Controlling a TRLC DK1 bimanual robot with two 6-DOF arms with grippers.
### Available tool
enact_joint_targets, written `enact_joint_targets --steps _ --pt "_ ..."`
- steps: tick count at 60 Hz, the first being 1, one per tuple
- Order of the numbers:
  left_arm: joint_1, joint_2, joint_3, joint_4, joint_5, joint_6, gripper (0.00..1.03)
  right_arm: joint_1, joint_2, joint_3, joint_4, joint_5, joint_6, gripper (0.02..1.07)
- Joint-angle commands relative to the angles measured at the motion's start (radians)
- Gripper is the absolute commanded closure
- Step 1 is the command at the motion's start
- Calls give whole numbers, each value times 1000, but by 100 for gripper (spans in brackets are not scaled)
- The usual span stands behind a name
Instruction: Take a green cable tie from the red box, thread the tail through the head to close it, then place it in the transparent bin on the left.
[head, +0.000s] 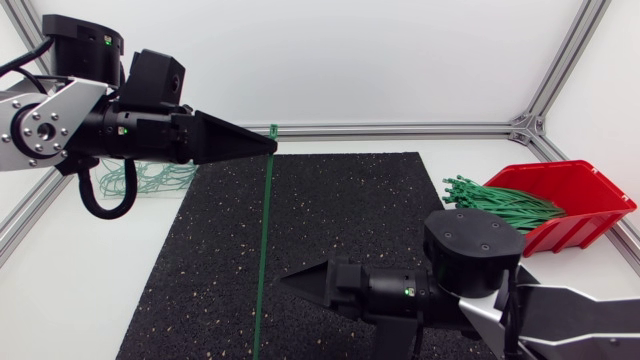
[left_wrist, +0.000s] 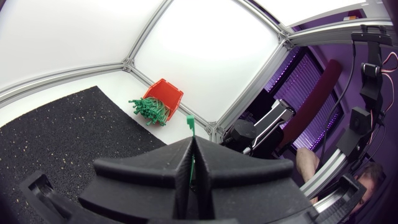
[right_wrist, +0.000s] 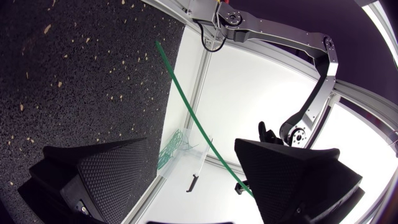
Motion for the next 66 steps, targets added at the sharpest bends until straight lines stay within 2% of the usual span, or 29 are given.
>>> enact_joint_targets --steps 1,13,22,31,38,46,49,66 --pt "0 36 -1 12 21 -29 100 20 28 23 15 -9 -27 6" --pt "12 86 8 58 28 -93 100 74 31 19 4 -15 20 11" --pt "38 112 8 87 44 -130 100 89 43 -6 -1 -37 9 25" --pt "40 122 10 152 53 -208 100 94 97 -6 24 -26 6 26" --pt "35 143 18 305 53 -350 100 83 126 7 61 -29 6 26" --pt "30 197 33 575 53 -592 100 32 160 43 85 -52 7 26" --pt "30 215 47 629 53 -646 100 15 161 51 88 -57 6 26" --pt "33 226 61 629 53 -673 100 -77 151 102 85 -115 -20 26"
